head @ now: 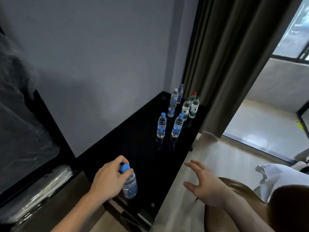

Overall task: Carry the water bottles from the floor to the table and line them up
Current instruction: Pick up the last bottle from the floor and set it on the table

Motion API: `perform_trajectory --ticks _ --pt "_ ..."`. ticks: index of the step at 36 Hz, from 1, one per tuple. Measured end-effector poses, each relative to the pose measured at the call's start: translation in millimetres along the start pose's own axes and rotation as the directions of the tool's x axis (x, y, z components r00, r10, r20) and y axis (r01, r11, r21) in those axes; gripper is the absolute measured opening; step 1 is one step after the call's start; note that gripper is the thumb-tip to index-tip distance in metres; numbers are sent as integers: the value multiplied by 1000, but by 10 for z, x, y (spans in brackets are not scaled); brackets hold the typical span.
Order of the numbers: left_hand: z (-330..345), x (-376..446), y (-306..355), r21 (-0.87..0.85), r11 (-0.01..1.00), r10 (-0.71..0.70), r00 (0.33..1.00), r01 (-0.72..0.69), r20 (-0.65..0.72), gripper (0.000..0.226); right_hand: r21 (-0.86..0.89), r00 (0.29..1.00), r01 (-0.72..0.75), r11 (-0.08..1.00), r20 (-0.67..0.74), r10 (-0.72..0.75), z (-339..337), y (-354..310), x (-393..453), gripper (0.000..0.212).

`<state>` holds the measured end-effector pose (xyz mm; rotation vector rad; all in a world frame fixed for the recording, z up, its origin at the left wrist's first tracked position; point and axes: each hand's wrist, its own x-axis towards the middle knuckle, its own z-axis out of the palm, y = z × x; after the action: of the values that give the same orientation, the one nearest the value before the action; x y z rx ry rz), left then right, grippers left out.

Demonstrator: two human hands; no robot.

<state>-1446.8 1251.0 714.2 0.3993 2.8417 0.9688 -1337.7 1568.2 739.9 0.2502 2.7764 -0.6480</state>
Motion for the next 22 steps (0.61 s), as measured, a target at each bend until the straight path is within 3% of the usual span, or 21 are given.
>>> perform_trajectory --ticks 12,22 --pt "667 717 588 103 973 -203 979 205 -36 20 1 986 101 995 133 -101 -587 1011 1116 74" --pt "1046 1028 919 40 942 -331 941 334 -66 15 -32 960 199 980 207 -188 -997 1377 1942 71"
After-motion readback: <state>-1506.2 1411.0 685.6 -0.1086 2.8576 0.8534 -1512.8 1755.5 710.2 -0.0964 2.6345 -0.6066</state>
